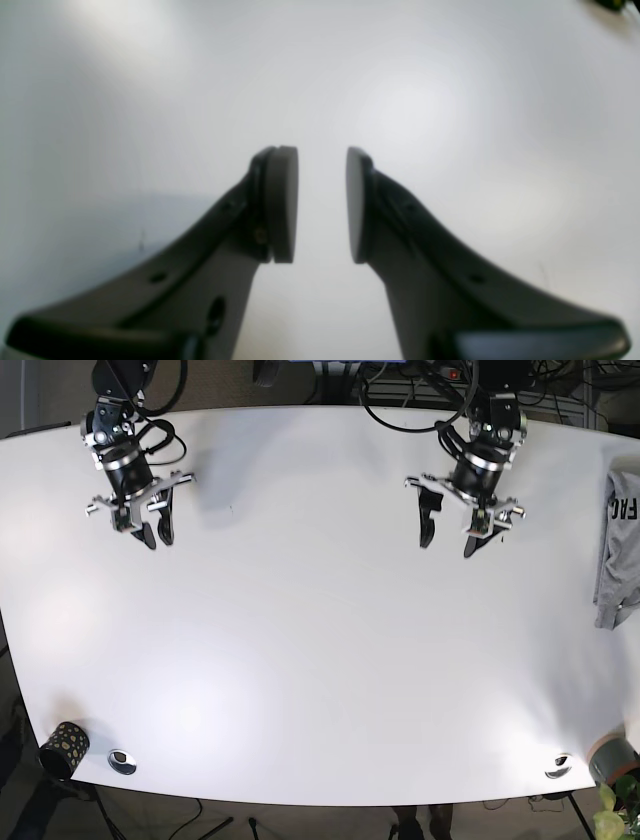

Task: Fold the T-shirt properly

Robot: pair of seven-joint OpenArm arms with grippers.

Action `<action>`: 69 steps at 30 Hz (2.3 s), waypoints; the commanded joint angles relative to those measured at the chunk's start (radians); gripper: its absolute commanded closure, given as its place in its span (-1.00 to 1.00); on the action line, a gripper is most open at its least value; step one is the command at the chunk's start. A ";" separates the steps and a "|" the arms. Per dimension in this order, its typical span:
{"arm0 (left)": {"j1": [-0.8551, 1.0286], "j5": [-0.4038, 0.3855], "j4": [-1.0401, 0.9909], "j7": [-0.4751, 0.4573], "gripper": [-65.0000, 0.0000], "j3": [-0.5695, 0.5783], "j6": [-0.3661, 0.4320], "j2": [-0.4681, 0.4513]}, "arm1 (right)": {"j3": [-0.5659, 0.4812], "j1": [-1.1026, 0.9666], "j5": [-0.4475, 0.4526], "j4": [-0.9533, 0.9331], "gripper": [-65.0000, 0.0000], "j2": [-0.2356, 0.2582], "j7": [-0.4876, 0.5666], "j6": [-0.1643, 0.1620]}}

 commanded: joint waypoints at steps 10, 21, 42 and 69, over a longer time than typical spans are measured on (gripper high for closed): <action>0.370 -0.013 0.228 -0.025 -0.19 -0.008 0.005 0.055 | 0.011 -0.354 0.200 0.173 0.51 0.055 0.036 0.004; 0.668 -0.015 0.237 -0.025 -0.18 -0.011 0.005 0.101 | 0.003 -0.672 0.242 0.249 0.51 0.044 0.035 0.006; 0.498 -0.084 -0.326 -0.026 -0.18 -0.092 0.005 0.024 | -0.197 -0.545 0.139 -0.260 0.51 0.055 0.035 0.004; -0.001 -0.084 -1.148 -0.095 -0.18 0.098 0.186 -0.104 | -0.348 -0.123 0.131 -0.832 0.51 0.055 0.036 -0.003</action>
